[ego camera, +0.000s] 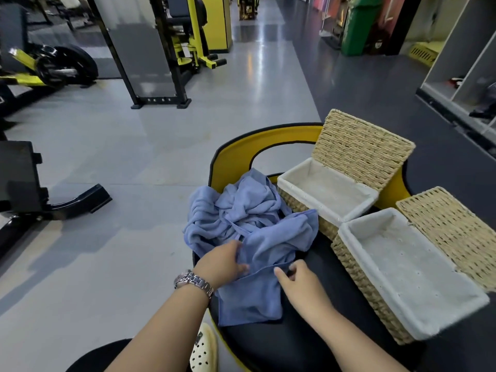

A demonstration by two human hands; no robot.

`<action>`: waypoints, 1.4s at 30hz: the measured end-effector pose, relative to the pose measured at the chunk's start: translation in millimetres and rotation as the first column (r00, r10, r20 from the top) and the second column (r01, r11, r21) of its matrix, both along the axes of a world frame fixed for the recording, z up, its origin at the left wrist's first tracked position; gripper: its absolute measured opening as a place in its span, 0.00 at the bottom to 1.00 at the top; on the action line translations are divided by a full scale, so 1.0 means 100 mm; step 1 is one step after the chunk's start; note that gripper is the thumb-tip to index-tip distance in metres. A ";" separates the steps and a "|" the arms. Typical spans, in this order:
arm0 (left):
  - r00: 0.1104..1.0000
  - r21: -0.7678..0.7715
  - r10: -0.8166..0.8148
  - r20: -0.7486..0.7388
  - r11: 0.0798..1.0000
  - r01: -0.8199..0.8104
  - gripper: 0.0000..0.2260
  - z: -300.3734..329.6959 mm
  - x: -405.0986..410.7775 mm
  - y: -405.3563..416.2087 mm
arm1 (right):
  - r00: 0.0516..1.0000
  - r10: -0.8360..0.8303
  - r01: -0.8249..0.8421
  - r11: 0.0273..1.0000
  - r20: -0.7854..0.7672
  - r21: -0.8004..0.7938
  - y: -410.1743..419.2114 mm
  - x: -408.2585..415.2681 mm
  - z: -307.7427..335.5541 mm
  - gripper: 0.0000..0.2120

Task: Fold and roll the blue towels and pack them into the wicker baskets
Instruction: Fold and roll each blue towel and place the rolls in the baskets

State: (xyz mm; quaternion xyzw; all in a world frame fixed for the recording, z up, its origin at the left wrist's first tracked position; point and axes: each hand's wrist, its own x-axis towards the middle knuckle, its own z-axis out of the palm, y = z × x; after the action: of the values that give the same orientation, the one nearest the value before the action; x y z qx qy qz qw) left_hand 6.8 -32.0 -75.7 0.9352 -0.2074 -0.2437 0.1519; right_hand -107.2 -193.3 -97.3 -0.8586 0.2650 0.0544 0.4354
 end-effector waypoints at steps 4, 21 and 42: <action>0.996 -0.070 -0.053 -0.066 0.996 0.049 0.30 -0.05 -0.06 -0.13 | 0.999 -0.035 0.036 0.997 -0.004 0.067 0.06 0.21 -0.01 0.19; 0.968 -0.248 0.023 0.249 0.968 0.041 0.06 0.33 -0.38 -0.09 | 0.999 0.035 -0.041 0.964 -0.025 -0.264 -0.06 -0.01 0.19 0.11; 0.887 -0.763 0.305 0.345 0.642 0.076 0.06 3.24 -0.96 0.18 | 0.663 -0.025 0.160 0.981 0.748 -0.109 -1.18 -1.16 3.26 0.08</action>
State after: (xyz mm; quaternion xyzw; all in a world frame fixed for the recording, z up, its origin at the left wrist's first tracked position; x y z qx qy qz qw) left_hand -89.0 -14.2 248.2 0.8256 -0.2573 0.0964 0.4929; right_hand -222.8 -311.0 228.3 -0.8244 0.1116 -0.3444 0.4351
